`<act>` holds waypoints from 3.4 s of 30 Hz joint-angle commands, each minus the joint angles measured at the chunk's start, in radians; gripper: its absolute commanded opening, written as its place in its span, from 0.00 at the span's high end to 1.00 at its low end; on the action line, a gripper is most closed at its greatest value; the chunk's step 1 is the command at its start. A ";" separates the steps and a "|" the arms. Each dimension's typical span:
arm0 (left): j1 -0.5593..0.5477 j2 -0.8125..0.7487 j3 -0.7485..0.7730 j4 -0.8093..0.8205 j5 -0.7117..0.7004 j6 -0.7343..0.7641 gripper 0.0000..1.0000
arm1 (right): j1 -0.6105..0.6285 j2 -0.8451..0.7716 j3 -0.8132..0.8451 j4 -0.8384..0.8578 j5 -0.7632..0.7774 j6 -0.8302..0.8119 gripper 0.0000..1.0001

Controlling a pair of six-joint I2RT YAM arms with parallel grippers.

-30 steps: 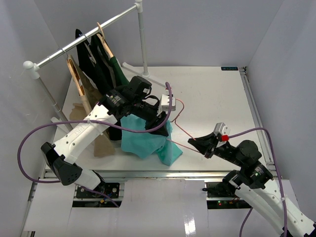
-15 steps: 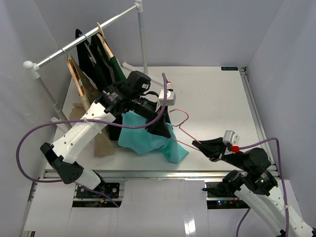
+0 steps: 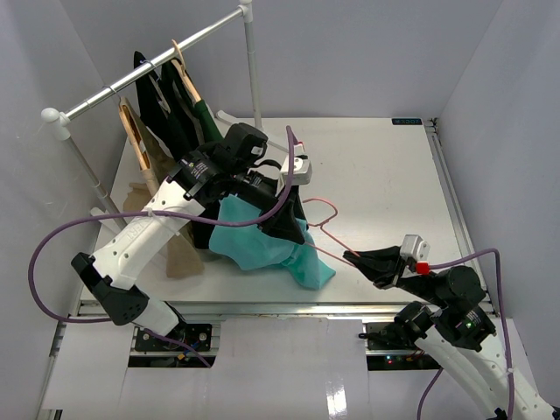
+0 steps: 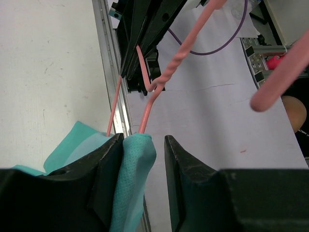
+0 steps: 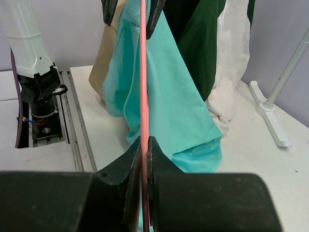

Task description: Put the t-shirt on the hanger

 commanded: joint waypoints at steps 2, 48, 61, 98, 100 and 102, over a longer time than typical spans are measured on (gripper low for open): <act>0.008 0.004 -0.012 0.022 -0.048 -0.036 1.00 | -0.001 0.000 0.085 0.159 0.024 0.003 0.92; 0.016 -0.056 0.144 -0.061 -0.123 0.081 0.25 | 0.000 -0.033 0.070 0.087 -0.024 0.065 0.92; 0.016 -0.109 0.054 0.034 -0.111 0.086 0.11 | 0.000 -0.056 -0.021 0.106 -0.016 0.130 0.92; 0.018 -0.016 0.111 -0.137 -0.120 0.187 0.95 | 0.000 -0.034 -0.011 0.130 -0.011 0.116 0.92; 0.018 -0.001 0.124 -0.121 -0.113 0.165 0.82 | 0.000 -0.009 -0.002 0.146 -0.032 0.118 0.92; 0.016 0.025 0.142 -0.126 -0.114 0.144 0.74 | 0.000 0.014 -0.001 0.161 -0.050 0.120 0.92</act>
